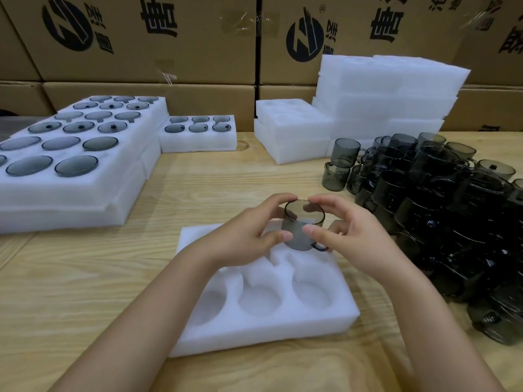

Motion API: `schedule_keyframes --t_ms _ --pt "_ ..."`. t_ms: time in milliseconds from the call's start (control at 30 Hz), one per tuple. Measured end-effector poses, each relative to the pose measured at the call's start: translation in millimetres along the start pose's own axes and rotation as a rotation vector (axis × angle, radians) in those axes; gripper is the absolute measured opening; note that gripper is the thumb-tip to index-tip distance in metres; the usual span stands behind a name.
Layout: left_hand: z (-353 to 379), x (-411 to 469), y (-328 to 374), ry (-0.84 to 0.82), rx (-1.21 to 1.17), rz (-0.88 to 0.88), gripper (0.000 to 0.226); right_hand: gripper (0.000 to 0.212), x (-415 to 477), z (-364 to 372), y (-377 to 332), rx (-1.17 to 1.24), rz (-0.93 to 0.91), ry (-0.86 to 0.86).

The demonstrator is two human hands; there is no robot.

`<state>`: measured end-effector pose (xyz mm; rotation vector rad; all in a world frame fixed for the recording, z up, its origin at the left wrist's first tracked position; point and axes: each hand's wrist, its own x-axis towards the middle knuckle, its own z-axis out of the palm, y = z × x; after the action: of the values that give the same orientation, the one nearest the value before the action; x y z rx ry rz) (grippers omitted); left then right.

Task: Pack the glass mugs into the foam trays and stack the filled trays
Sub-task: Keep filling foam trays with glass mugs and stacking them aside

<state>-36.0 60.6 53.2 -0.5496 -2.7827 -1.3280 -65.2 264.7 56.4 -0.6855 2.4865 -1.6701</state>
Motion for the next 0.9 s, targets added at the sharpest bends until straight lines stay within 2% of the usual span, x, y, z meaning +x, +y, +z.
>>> schedule_keyframes --t_ms 167,300,400,500,567,667,800,900 --pt "0 0 -2 -0.012 0.085 0.013 0.054 0.046 1 0 6 -0.204 -0.055 0.027" --pt "-1 1 -4 0.004 0.104 0.013 0.05 0.052 2 0 13 -0.336 -0.031 -0.066" --pt "0 0 -3 0.02 0.113 -0.014 0.047 0.056 1 2 13 -0.325 -0.004 -0.084" --pt "1 0 1 0.027 0.158 -0.02 0.045 0.073 3 16 7 -0.295 -0.066 -0.053" --pt "0 -1 4 0.005 0.186 -0.013 0.039 0.085 3 28 4 -0.411 -0.112 -0.185" --pt "1 -2 9 -0.055 0.313 -0.04 0.035 0.077 5 35 6 -0.636 -0.003 -0.328" --pt "2 0 14 -0.101 0.548 -0.084 0.041 0.089 6 39 7 -0.781 0.058 -0.307" --pt "2 1 16 -0.092 0.636 -0.103 0.046 0.083 3 40 6 -0.745 0.049 -0.286"
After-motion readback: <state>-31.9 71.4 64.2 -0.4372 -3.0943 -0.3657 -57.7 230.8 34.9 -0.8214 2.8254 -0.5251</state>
